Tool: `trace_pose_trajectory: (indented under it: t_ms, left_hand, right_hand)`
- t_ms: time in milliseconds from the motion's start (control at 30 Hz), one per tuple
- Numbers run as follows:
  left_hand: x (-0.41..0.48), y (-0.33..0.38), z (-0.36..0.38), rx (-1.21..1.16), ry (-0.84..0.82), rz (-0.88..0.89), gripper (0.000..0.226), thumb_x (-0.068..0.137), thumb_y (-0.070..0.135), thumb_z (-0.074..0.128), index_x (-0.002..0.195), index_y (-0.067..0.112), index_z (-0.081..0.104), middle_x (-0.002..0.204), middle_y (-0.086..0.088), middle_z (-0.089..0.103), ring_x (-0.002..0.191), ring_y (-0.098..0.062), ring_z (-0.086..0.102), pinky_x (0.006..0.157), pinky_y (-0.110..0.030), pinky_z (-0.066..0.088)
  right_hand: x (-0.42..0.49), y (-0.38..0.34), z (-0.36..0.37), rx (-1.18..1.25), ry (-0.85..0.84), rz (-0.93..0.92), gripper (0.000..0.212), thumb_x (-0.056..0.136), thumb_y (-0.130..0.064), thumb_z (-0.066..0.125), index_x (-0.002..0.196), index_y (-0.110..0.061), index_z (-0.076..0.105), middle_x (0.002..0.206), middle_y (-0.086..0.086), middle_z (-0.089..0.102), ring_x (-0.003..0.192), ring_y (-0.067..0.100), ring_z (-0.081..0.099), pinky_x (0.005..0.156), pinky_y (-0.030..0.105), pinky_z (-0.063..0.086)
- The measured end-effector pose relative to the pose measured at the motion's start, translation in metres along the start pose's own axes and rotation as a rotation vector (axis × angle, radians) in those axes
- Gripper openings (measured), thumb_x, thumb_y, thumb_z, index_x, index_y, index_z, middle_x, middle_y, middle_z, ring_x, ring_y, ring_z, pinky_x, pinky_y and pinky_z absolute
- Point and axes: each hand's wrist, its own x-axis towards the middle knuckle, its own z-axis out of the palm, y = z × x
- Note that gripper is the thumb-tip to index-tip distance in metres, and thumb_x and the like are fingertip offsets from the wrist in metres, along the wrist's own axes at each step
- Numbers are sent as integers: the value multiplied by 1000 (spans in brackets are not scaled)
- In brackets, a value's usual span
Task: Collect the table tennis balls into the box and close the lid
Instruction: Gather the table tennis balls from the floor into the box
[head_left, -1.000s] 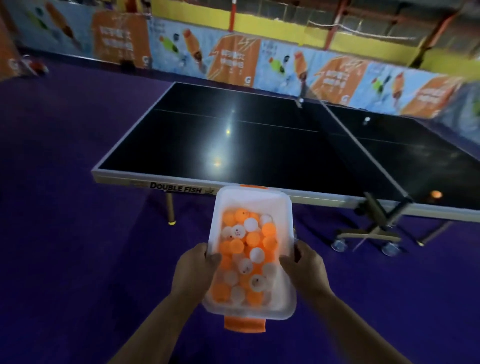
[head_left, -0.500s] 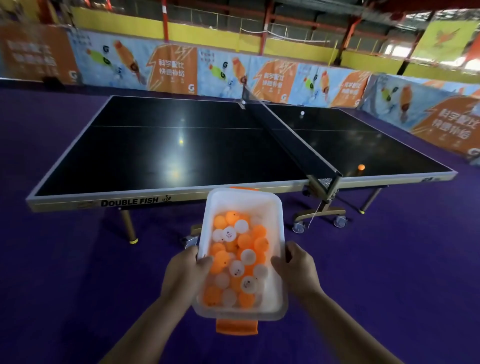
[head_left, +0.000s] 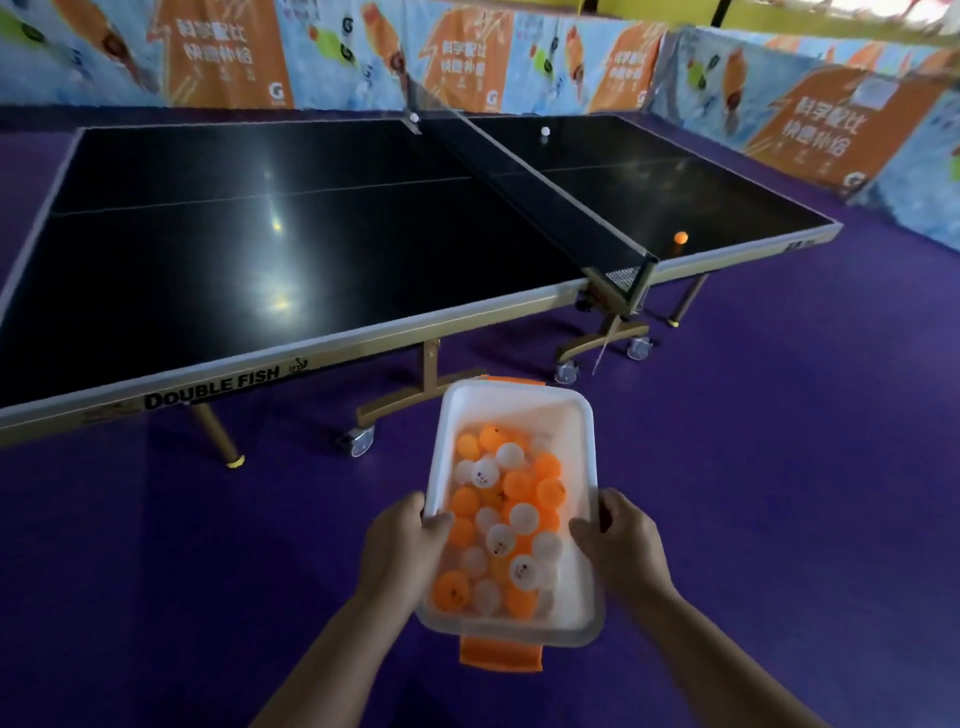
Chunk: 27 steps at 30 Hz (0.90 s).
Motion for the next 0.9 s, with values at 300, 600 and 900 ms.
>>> trace_pose_trajectory:
  t_ms: [300, 600, 900]
  left_hand:
    - [32, 45, 79, 27, -187, 110, 42, 85, 28, 60, 57, 16, 32, 53, 4, 38, 46, -8, 31, 40, -19, 21]
    - [92, 145, 204, 80, -263, 192, 37, 85, 23, 60, 59, 15, 36, 53, 3, 36, 48, -9, 31, 44, -22, 23]
    - [156, 264, 317, 113, -285, 184, 34, 87, 25, 57, 59, 18, 40, 53, 5, 41, 46, -7, 35, 42, -18, 24]
  right_hand:
    - [33, 62, -42, 5, 106, 179, 21, 74, -22, 64, 70, -11, 47, 65, 3, 55, 56, 14, 44, 50, 35, 40]
    - [146, 139, -123, 152, 66, 262, 15, 78, -15, 66, 75, -10, 52, 71, -1, 56, 59, 10, 47, 49, 20, 41]
    - [289, 195, -214, 81, 2, 357, 19, 81, -21, 63, 74, -16, 47, 75, -2, 54, 64, 12, 49, 52, 22, 41]
